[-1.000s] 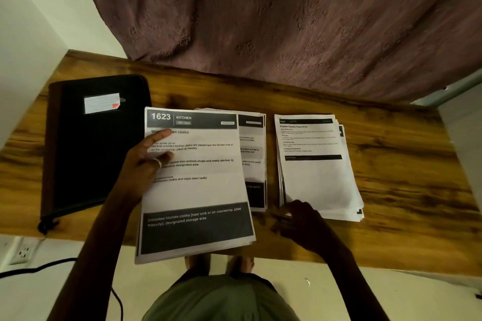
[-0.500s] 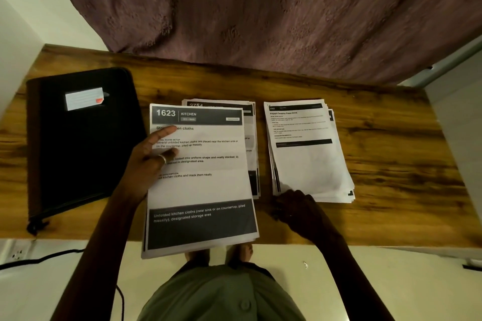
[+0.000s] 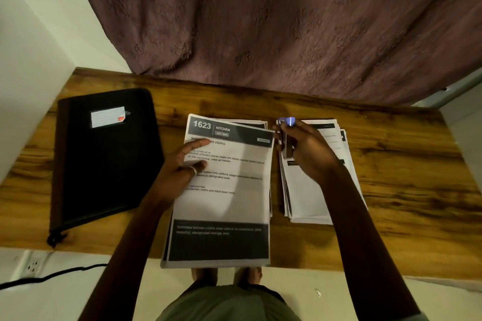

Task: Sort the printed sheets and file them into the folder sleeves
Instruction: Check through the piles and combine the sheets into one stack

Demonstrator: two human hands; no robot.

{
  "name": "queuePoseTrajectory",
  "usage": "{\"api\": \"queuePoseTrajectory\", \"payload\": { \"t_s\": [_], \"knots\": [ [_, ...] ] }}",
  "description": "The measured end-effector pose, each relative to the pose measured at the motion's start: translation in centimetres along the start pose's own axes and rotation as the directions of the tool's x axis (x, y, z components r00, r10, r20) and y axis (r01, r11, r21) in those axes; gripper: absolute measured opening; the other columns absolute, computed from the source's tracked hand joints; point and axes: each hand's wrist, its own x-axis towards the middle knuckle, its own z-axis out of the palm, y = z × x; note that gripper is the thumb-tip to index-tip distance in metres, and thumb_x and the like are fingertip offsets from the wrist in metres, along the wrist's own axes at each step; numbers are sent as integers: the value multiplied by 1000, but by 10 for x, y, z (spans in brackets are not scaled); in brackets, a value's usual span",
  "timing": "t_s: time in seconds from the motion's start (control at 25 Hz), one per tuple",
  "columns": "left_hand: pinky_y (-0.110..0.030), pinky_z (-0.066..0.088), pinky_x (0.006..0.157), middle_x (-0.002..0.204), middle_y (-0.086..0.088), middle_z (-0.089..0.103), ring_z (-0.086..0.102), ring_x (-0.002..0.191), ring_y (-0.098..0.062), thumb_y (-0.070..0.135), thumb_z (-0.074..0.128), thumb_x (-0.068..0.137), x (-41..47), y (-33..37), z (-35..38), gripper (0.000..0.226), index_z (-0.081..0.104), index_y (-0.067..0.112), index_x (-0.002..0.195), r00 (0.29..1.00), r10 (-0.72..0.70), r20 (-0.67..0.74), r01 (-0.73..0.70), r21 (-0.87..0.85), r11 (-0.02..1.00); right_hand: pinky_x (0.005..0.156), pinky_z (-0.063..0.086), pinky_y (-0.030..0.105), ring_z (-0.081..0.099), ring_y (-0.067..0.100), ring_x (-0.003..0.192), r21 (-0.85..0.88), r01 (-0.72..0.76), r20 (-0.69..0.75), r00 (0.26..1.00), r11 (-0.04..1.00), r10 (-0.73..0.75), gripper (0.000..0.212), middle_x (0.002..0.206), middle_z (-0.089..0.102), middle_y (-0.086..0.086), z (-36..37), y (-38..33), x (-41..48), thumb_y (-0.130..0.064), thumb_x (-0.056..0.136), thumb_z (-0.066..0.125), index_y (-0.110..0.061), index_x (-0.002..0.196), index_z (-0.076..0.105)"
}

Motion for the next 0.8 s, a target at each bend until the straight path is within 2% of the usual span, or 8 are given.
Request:
{"api": "queuePoseTrajectory", "payload": {
  "t_s": [0.16,0.28,0.36,0.44,0.52,0.6,0.72,0.8],
  "knots": [
    [-27,60,70,118,11,61,69,101,-8,11,59,97,5,6,7,46,52,39,133,999,14,29,-16,73,997,90,52,35,68,16,107,-239,45,145,989,970,-10,35,115,72,3,44,-43,33,-42,97,53,-18,120,64],
    [-37,61,76,118,-1,67,71,102,-19,10,60,96,5,5,5,47,48,29,137,996,35,88,-38,32,999,92,55,32,65,11,109,-552,190,314,949,812,-8,37,118,69,-5,70,-60,57,-47,93,60,-27,124,63],
    [-42,62,78,120,-6,67,71,103,-23,11,62,95,4,5,4,52,43,28,141,993,54,107,-60,53,997,91,54,26,63,7,108,-653,257,410,911,713,48,42,119,66,-7,79,-67,71,-43,90,66,-25,128,62],
    [-43,62,76,122,-3,64,71,104,-22,13,64,95,4,4,4,65,33,36,148,992,59,115,-70,93,993,77,52,19,66,5,94,-675,255,478,866,693,147,40,109,68,-8,84,-70,82,-34,91,68,-18,126,63],
    [-43,62,76,124,1,62,70,106,-21,14,65,94,4,3,6,78,23,46,151,992,52,116,-65,109,992,68,50,20,64,11,86,-681,214,525,810,700,263,37,101,69,-2,89,-70,92,-24,91,68,-10,125,63],
    [-42,62,77,128,2,59,68,109,-20,12,66,93,3,3,6,86,17,52,151,992,49,120,-62,106,992,74,52,22,65,20,93,-688,197,559,758,698,337,38,107,71,6,91,-67,99,-19,90,68,-5,125,62],
    [-37,62,77,128,4,57,67,110,-19,9,66,92,2,3,8,88,16,52,151,993,40,114,-52,101,994,95,50,33,63,27,111,-709,172,556,733,684,392,42,119,68,15,89,-59,109,-22,88,69,-5,125,63],
    [-33,62,76,126,5,58,67,108,-18,8,65,92,1,4,9,86,18,45,152,995,18,103,-28,93,995,88,53,27,66,21,102,-689,141,579,698,711,422,39,117,69,15,87,-61,111,-19,89,66,-3,124,63]
  ]
}}
